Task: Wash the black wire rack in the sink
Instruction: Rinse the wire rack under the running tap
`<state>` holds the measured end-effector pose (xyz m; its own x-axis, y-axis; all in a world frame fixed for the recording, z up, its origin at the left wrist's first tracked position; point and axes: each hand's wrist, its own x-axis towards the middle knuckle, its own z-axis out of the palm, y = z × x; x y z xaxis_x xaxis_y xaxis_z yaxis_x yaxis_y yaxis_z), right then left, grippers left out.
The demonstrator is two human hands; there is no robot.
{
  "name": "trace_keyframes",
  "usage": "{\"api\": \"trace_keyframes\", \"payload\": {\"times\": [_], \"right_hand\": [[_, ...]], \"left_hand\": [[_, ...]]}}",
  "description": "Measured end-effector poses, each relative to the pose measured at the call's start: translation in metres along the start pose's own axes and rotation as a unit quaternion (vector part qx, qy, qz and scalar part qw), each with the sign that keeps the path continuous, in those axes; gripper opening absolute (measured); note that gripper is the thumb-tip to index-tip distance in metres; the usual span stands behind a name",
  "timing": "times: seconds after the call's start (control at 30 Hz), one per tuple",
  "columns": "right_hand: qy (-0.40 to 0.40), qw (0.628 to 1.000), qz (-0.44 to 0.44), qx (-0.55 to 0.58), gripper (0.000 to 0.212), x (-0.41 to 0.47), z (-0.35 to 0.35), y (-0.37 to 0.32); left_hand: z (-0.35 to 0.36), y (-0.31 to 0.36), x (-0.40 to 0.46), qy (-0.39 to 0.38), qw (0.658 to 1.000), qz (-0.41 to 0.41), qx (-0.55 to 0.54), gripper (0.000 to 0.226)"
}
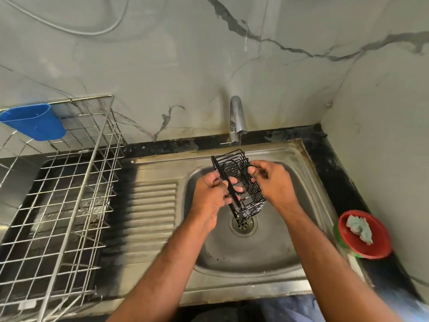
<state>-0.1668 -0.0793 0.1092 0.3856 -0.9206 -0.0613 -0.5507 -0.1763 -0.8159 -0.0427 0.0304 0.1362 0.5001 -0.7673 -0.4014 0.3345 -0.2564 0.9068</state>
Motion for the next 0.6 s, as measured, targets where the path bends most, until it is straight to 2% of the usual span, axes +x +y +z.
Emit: {"api": "trace_keyframes", "payload": {"times": [0.33,0.6], "right_hand": [[0.029,0.999,0.005,0.016,0.030,-0.011,0.010,-0.007],[0.031,0.999,-0.020,0.021,0.027,-0.010,0.001,-0.010]], "left_hand": [[-0.018,-0.001,0.004,-0.042,0.998,-0.005,-0.038,0.027],[-0.014,0.001,0.005,-0.036,0.999,-0.003,-0.040,0.024]]}}
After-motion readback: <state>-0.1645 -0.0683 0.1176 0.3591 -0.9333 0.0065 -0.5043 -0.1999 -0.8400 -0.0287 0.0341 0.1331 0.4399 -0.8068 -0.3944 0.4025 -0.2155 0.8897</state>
